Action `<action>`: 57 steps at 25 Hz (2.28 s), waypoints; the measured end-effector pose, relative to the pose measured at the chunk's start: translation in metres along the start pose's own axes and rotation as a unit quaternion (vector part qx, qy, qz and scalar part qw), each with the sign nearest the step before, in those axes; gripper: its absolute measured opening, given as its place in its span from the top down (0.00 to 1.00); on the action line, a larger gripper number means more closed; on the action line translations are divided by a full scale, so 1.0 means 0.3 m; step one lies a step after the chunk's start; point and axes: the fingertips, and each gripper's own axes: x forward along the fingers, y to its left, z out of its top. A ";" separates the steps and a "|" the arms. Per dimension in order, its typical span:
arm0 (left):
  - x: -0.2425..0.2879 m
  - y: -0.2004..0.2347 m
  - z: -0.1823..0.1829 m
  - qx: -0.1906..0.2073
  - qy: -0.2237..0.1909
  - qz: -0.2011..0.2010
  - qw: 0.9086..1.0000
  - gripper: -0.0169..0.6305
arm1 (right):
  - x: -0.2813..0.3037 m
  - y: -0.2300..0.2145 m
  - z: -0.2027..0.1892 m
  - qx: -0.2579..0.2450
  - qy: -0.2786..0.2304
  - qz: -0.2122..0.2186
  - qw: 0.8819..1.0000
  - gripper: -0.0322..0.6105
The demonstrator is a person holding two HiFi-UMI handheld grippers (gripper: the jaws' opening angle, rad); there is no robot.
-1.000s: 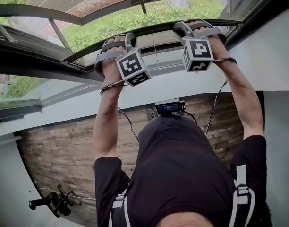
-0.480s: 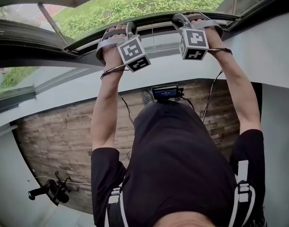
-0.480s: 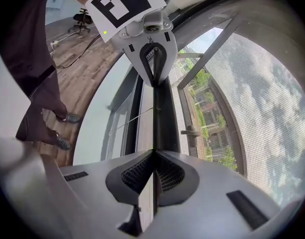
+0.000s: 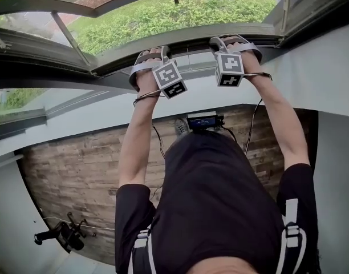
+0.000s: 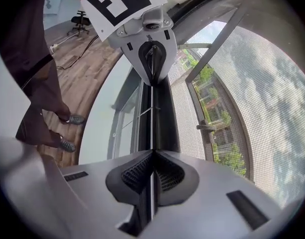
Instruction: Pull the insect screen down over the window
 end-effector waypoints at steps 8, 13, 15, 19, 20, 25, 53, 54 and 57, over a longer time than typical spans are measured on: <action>0.060 -0.046 -0.019 -0.001 0.008 0.000 1.000 0.95 | 0.078 0.046 -0.013 0.004 -0.007 -0.004 1.000 0.92; 0.111 -0.102 -0.034 -0.001 0.012 -0.013 1.000 0.95 | 0.127 0.100 -0.023 0.011 -0.004 0.008 1.000 0.92; 0.124 -0.108 -0.039 -0.005 0.014 -0.007 1.000 0.95 | 0.142 0.107 -0.022 0.018 -0.006 0.003 1.000 0.92; 0.136 -0.100 -0.043 -0.016 0.010 0.000 1.000 0.94 | 0.165 0.110 -0.029 0.028 -0.010 0.001 1.000 0.92; 0.136 -0.100 -0.043 -0.019 0.007 0.001 1.000 0.94 | 0.166 0.109 -0.030 0.028 -0.012 0.001 1.000 0.92; 0.113 -0.113 -0.031 -0.023 -0.005 -0.005 1.000 0.94 | 0.134 0.119 -0.028 0.019 -0.009 0.006 1.000 0.92; -0.062 -0.181 -0.069 -0.191 -0.030 0.050 0.980 0.92 | 0.019 0.190 -0.086 0.113 -0.035 -0.101 0.988 0.91; -0.093 -0.193 -0.074 -0.239 -0.043 0.054 0.969 0.92 | 0.003 0.206 -0.088 0.139 -0.053 -0.093 0.984 0.91; -0.185 -0.259 -0.079 -0.363 -0.073 0.062 0.927 0.92 | -0.039 0.269 -0.095 0.204 -0.094 -0.063 0.972 0.91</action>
